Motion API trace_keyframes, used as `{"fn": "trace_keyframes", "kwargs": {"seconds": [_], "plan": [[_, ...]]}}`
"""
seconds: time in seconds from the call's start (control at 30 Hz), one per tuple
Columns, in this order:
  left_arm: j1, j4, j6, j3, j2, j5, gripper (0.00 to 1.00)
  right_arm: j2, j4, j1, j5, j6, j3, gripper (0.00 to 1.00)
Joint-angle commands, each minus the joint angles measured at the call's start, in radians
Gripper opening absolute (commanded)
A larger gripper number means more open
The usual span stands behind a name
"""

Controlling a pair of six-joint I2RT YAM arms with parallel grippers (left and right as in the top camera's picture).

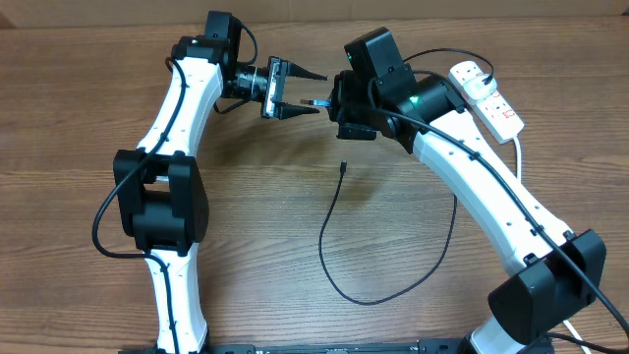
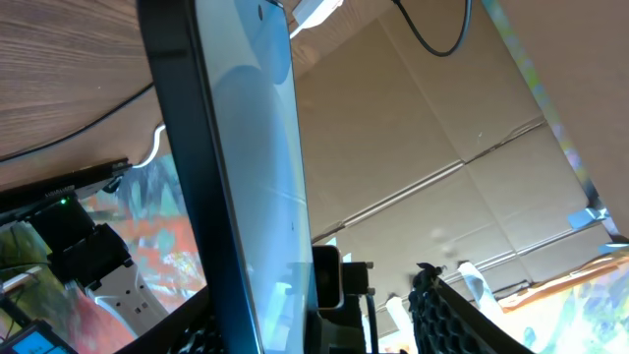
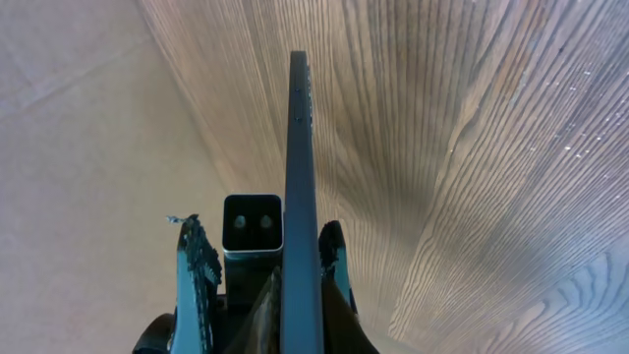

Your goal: Plug charger to phone and switch on socket

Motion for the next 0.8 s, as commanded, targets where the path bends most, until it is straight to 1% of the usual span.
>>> {"fn": "trace_keyframes", "kwargs": {"seconds": [0.0,0.27,0.43,0.63,0.77], "plan": [[0.0,0.0,-0.01,0.024,-0.004,0.015,0.51,-0.018,0.022,0.004,-0.026,0.048,0.021,0.05],[0.0,0.0,-0.01,0.024,-0.004,-0.012,0.47,-0.018,0.027,0.012,-0.041,0.048,0.021,0.04],[0.0,0.0,-0.01,0.024,-0.004,-0.011,0.4,-0.018,0.027,0.013,-0.041,0.045,0.021,0.05],[0.0,0.0,-0.01,0.024,-0.004,-0.011,0.4,-0.018,0.027,0.015,-0.049,0.045,0.021,0.05],[0.0,0.0,-0.01,0.024,-0.004,-0.01,0.38,-0.018,0.027,0.024,-0.049,0.045,0.021,0.08]]}}
